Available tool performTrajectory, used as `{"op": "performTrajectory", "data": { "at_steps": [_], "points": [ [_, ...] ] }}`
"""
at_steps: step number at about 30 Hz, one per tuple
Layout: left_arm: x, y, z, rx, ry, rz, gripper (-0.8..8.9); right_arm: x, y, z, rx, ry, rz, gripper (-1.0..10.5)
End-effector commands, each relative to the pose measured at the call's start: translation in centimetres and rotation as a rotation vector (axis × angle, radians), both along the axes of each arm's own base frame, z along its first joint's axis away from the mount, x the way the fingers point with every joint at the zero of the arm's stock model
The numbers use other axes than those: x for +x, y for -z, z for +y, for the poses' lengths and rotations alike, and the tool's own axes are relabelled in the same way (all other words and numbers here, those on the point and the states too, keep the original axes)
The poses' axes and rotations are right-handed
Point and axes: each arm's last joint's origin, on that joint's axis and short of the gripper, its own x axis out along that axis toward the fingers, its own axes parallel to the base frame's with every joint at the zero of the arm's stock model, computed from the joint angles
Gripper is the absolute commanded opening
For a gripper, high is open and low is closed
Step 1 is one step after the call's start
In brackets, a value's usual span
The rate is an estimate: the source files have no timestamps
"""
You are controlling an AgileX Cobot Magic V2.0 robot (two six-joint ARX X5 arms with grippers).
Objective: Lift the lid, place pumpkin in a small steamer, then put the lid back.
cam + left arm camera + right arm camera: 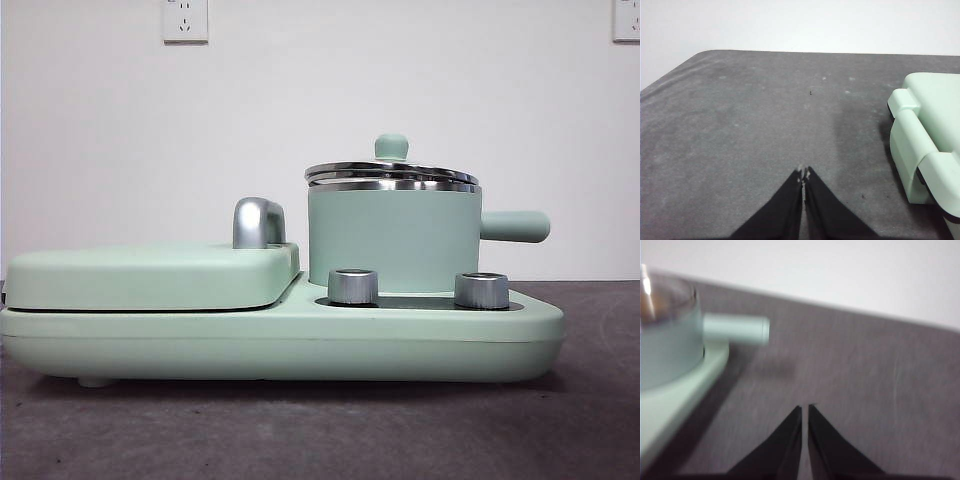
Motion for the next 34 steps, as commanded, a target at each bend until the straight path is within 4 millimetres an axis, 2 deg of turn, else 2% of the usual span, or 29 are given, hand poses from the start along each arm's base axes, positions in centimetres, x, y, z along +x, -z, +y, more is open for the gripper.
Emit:
{"op": "performTrajectory", "data": {
  "at_steps": [1,9,18,34],
  "points": [
    [0.1,0.5,0.0,0.014,0.001,0.006,0.07,-0.5,1.1,-0.1,-0.002,0.008,-0.051,0.2],
    [0.1,0.5,0.0,0.014,0.001,0.007,0.07,-0.8,3.0,-0.2,0.054,0.050,-0.115,0.2],
    [0.1,0.5,0.0,0.014,0.001,0.005,0.07,-0.8,3.0,-0.3,0.115,0.084,-0.112,0.2],
    [0.1,0.5,0.0,0.014,0.001,0.005,0.07,-0.8,2.8,-0.3,0.114,0.078,-0.126,0.2]
  ]
}}
